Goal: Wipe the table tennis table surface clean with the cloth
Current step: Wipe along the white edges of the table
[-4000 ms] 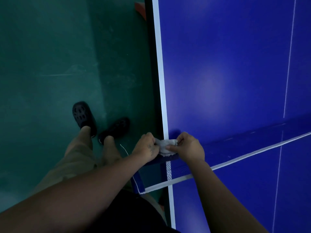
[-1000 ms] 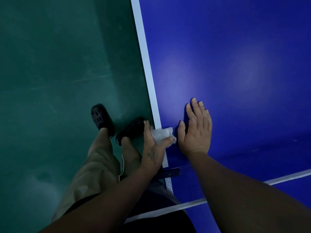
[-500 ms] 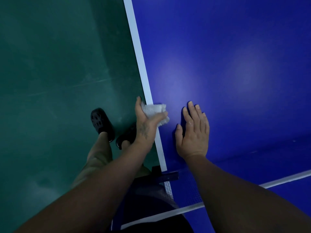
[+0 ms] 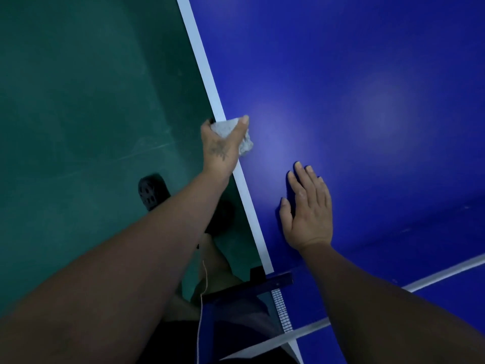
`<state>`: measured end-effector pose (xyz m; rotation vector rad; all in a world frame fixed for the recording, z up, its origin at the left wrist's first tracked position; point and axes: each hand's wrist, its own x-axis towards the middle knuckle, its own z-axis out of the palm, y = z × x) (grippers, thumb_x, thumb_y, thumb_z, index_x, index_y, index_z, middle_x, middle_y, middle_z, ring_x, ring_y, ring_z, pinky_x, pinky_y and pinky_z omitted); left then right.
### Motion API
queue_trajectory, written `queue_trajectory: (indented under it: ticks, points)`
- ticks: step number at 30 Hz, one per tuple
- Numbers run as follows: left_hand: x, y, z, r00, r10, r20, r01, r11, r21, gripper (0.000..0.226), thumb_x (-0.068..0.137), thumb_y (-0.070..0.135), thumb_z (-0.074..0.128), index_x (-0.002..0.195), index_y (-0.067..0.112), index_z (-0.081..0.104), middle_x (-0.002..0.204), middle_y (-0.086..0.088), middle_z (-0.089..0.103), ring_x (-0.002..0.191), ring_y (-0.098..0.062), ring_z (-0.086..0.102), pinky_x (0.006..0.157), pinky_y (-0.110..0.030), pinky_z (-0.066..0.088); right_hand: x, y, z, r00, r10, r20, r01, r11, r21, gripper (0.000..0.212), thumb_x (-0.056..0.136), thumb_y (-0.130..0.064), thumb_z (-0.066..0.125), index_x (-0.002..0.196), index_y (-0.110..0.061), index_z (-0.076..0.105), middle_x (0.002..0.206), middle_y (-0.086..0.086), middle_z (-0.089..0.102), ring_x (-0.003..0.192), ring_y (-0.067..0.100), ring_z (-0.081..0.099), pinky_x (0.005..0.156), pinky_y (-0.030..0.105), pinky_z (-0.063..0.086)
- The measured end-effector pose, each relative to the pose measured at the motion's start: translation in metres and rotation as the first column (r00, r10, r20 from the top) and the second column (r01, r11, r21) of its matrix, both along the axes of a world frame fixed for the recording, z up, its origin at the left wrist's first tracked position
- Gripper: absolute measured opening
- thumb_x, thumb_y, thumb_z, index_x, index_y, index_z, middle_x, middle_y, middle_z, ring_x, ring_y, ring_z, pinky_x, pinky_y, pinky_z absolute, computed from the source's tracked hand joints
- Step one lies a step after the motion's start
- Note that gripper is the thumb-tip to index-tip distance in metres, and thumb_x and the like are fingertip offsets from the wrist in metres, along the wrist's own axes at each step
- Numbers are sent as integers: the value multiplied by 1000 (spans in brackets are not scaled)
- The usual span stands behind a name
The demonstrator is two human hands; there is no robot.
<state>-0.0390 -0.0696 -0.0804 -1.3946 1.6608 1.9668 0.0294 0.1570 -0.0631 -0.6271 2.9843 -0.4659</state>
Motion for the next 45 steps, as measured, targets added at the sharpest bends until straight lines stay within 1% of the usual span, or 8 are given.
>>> queue_trajectory:
  ticks: [4,8,13,24,29,37,42,45]
  points:
    - [26,17,19,999,-33,-19,32,999,-37,97,89,50,82,157,9,28,138,-9,58,108,-8,65,79,-7,52,-1,-2,2,1000,1,3,-1,1000,-10,54,104,-19,55,156,-6,49,171,8,36,161,27,28,131,52,23]
    - [85,48,29,990,-142,-20,142,990,10,124,74,77,72,165,15,17,161,-4,40,142,-16,48,119,-30,41,-2,-4,5,1000,0,17,0,1000,-8,54,104,-17,55,156,-5,49,171,9,35,161,28,28,131,52,22]
    - [58,32,-12,988,-152,10,151,988,28,102,78,79,75,158,42,25,157,-24,43,145,-46,47,118,-65,41,-6,-18,7,999,-49,22,49,998,-28,47,105,-8,53,152,-2,50,169,12,38,160,30,31,130,56,23]
    - [-111,-85,-16,999,-35,-37,34,999,-19,121,88,70,69,168,7,4,167,-15,37,152,-28,41,127,-46,32,-178,-169,-7,963,-230,-143,207,965,-161,45,112,-18,47,154,-3,49,168,13,40,157,30,36,132,49,22]
    - [-105,-86,-12,999,34,20,-34,999,23,110,85,62,81,162,7,26,152,-5,50,135,-19,55,114,-32,42,-195,-197,-14,932,-337,-132,329,941,-80,52,113,-29,43,160,-7,44,172,6,35,161,25,27,133,46,19]
    - [-103,-78,-17,996,67,59,-75,988,136,124,69,80,77,160,7,32,153,-15,54,135,-28,59,118,-47,47,-200,-197,-11,938,-335,-93,331,942,-53,52,111,-26,50,159,-8,44,172,6,34,162,25,26,132,49,21]
    - [-199,-141,-68,993,114,-35,-109,987,121,133,58,89,82,118,-24,46,90,-25,62,74,-35,65,76,-51,54,-203,-195,-12,941,-326,-92,321,945,-58,51,110,-22,51,158,-6,46,172,8,35,162,28,27,130,53,23]
    - [-205,-149,-72,998,56,3,-56,995,88,131,64,88,80,116,-27,44,105,-49,57,88,-60,66,78,-74,54,-203,-195,-12,939,-332,-89,327,943,-61,51,109,-21,52,158,-6,46,172,8,35,162,27,26,130,55,23]
